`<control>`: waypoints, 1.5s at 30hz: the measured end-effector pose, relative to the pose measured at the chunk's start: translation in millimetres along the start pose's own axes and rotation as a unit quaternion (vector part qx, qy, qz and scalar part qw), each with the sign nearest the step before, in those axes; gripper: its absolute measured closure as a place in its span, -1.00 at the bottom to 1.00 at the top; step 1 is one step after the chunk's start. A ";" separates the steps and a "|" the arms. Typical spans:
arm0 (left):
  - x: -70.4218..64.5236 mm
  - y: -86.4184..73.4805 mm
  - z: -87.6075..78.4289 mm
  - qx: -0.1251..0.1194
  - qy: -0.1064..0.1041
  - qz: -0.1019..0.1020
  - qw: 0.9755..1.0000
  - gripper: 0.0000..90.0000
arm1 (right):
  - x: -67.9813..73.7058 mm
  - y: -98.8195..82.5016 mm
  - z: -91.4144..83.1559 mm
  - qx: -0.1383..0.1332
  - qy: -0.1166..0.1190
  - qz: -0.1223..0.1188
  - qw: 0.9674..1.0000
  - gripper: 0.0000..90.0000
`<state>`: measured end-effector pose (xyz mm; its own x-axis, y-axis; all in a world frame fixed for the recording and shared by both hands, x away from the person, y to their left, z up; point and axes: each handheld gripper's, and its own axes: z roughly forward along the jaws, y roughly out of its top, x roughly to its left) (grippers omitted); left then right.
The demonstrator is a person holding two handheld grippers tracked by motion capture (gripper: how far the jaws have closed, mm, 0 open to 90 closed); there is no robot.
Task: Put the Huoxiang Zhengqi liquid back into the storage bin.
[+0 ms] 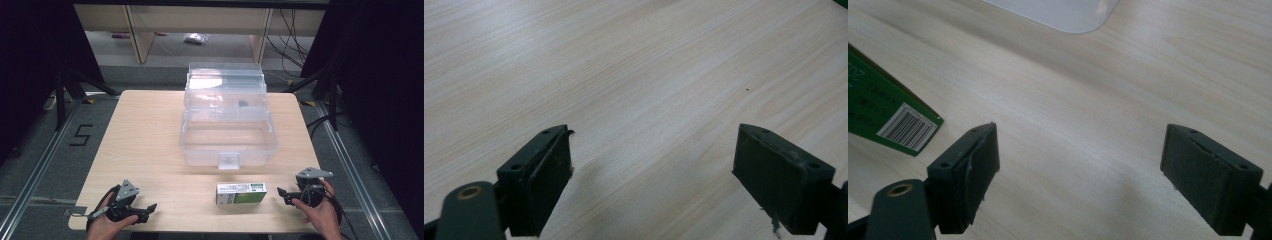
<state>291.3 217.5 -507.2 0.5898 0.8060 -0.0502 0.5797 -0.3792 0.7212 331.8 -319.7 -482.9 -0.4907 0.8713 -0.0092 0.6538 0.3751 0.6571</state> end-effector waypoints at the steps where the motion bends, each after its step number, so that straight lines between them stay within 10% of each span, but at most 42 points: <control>1: 0.0 0.0 0.0 0.000 0.000 0.000 1.000 -0.66 | 0.0 0.0 0.0 0.000 0.000 0.000 1.000 -0.62; 8: 1.4 0.1 0.2 0.005 0.006 0.006 1.000 -0.66 | 6.2 10.3 -10.2 0.013 0.015 -0.007 1.000 -0.63; 18: -0.6 -0.1 0.6 0.000 0.001 -0.002 1.000 -0.66 | 22.0 34.8 -34.7 0.012 0.046 -0.093 0.994 -0.62; 28: -0.3 -0.3 0.9 0.000 0.002 -0.003 1.000 -0.66 | 37.6 50.9 -39.6 -0.005 0.059 -0.123 0.991 -0.60; 41: 0.1 -0.3 1.2 0.001 -0.001 -0.003 1.000 -0.66 | 71.3 75.5 -33.9 0.028 0.116 -0.222 0.968 -0.56; 45: 4.1 0.7 -2.3 0.025 0.000 0.025 0.999 -0.66 | 79.9 80.9 -31.5 0.041 0.117 -0.240 0.963 -0.56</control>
<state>292.9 221.6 -505.3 0.6187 0.7855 -0.0152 0.5767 -0.4409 0.6878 327.3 -229.7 -406.7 -0.8573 0.5004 -0.1207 0.3588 0.7490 0.5570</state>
